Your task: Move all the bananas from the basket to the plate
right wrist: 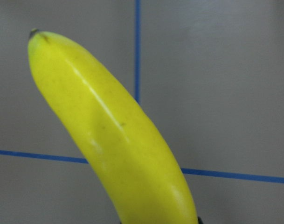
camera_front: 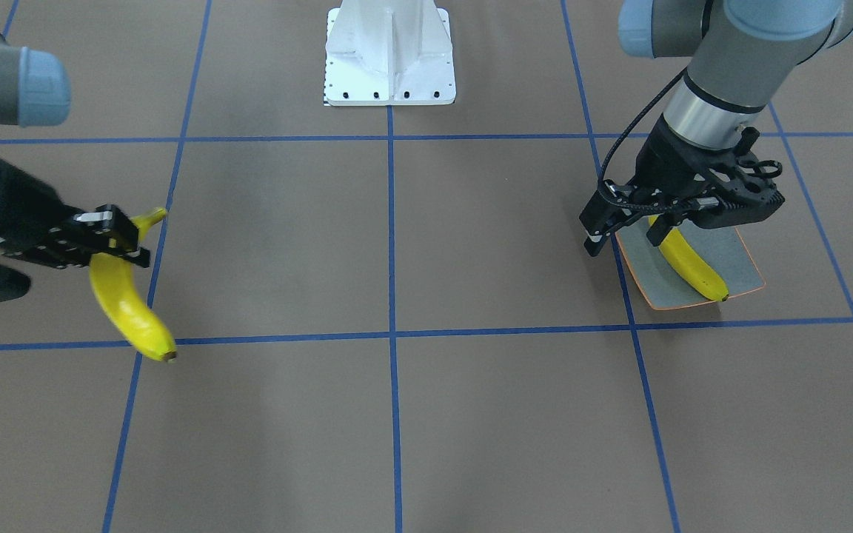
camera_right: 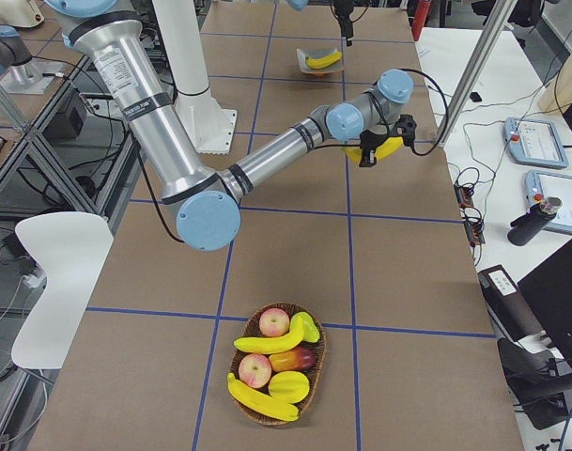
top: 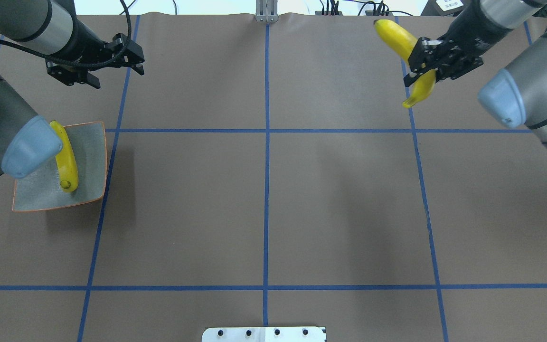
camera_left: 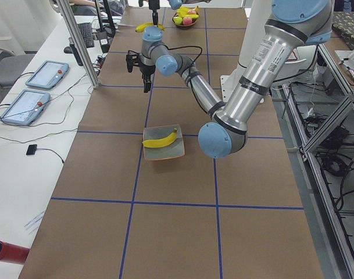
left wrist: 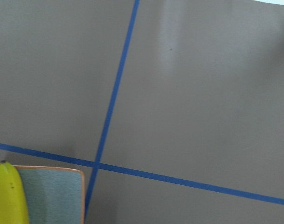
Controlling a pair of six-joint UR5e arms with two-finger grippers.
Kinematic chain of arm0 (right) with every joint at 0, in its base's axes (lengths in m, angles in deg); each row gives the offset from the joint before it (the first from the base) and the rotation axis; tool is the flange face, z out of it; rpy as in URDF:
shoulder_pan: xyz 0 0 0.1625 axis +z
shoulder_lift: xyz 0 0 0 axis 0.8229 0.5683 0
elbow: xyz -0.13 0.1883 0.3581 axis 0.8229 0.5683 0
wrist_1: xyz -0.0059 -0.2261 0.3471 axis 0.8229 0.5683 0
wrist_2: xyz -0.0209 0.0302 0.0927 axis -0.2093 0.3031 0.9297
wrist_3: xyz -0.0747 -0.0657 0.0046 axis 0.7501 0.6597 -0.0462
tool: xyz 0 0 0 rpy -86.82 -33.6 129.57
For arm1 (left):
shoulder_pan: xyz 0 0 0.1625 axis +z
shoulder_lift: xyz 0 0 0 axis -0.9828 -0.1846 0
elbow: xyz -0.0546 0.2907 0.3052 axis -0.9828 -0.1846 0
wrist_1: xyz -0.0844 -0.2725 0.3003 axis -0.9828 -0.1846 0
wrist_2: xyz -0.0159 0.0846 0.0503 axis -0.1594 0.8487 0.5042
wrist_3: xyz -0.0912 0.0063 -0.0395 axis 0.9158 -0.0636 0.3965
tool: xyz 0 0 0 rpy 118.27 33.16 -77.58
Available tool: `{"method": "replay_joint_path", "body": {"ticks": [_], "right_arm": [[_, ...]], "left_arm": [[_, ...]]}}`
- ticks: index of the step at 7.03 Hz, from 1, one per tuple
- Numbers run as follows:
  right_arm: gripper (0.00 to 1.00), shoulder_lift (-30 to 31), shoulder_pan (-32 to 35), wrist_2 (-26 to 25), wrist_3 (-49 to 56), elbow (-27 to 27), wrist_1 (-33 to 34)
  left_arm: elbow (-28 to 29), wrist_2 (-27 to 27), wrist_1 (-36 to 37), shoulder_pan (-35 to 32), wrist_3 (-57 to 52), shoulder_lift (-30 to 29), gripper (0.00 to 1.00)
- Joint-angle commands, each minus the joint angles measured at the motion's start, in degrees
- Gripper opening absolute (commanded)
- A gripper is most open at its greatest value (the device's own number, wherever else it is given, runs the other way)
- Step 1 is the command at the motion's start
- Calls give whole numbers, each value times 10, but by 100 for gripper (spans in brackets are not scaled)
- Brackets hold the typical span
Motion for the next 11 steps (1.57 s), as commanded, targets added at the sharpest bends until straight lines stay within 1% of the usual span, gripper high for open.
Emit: {"method": "replay_joint_path", "body": {"ticks": [1,2,3,6,8,9,11], "right_arm": [[0,-6,-74,-4,-136,-16,-97],[0,-16,-95,-9,-175,-25,-99],[0,-33,-122,-29,-199,-25,-99],[0,-70,-168,-38,-200,-29,-100],[0,-84,-192,-48,-210,-39,-104],[0,-84,-198,-50,-220,-34,-133],[0,-84,-199,-50,-228,-35,-141]], "left_arm": [[1,-5,-139,25,147,-1,100],[1,-4,-195,34,212,-1,100],[2,-2,-236,51,256,-3,100],[9,3,-298,83,285,-12,100],[10,48,-344,116,325,-12,100],[9,59,-347,125,333,-19,100],[15,62,-347,134,343,-31,100]]}}
